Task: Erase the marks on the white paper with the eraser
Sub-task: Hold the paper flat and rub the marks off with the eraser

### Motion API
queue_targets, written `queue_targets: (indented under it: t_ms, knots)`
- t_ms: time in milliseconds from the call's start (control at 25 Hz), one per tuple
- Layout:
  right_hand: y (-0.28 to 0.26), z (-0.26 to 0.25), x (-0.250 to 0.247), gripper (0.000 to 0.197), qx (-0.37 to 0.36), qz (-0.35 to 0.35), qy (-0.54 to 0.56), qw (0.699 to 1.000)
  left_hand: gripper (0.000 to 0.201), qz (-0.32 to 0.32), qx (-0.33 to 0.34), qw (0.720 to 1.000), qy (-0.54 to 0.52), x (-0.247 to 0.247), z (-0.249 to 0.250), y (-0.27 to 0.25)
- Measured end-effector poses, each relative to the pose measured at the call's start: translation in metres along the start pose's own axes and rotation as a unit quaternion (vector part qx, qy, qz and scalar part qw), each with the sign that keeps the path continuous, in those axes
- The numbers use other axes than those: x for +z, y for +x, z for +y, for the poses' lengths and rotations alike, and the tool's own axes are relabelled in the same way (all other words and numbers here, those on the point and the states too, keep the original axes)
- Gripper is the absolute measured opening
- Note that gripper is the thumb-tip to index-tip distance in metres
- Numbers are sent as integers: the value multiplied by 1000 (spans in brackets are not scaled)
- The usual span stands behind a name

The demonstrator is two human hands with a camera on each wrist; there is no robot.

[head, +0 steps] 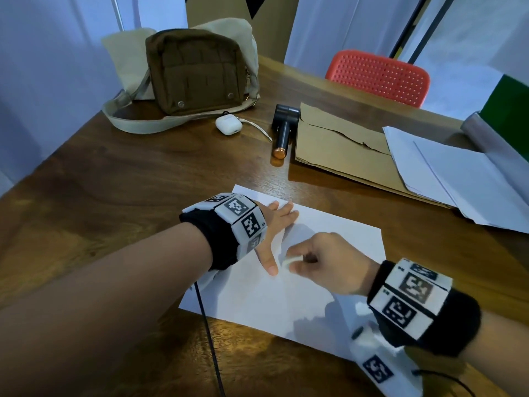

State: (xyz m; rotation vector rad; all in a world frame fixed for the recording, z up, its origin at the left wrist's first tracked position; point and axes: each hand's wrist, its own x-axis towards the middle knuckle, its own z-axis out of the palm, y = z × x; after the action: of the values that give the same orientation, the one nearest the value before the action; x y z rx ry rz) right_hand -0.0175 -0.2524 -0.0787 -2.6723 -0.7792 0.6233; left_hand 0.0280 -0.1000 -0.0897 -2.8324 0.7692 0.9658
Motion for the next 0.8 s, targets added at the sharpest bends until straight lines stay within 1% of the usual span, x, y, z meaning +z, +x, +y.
queue_targets:
  t_ms: [40,80,160,200,240,320,360,400,520,560,600,680,720,760,800]
  knots:
    - [3,2,-4,20,10,-7,-4,1000,122,0,0,1000,3,0,1,0]
    - [10,7,-10,21,29,7,-19,999,121,1,0,1000,8,0,1,0]
    - [21,12,-19,24,57,57,-49,996,120,4,1,1000,12,-1,3,-1]
    - [20,12,-17,24,54,75,-47,995,121,4,-1,1000,11,-2,3,-1]
    - [15,9,-11,25,41,74,-36,996,121,4,-4,1000,11,-1,2,0]
    - [-4,-5,-1,25,14,23,-7,1000,122,0,-7,1000,13,0,1,1]
    - [-8,-4,1,22,11,3,5,1000,123,-3,-8,1000,19,1,2,2]
    - [-4,0,-2,22,20,5,-8,1000,124,-4,-12,1000,24,1,1,4]
    - [17,15,-15,27,65,86,-47,993,129,-8,-18,999,32,1,-1,9]
    - [17,17,-13,26,58,99,-41,993,130,-5,-20,999,32,3,-4,14]
    - [12,16,-9,23,38,90,-31,995,132,1,-20,999,33,5,-4,16]
    - [-5,8,-1,20,0,16,3,1000,135,22,-14,999,36,12,-5,23]
    - [-7,8,-1,20,-8,-8,17,1000,134,31,-14,999,30,14,-6,26]
    - [-3,12,-6,20,-2,-2,10,1000,135,34,-16,999,27,16,-7,30]
    - [6,19,-12,20,9,28,1,1000,138,29,-15,999,32,17,-11,34]
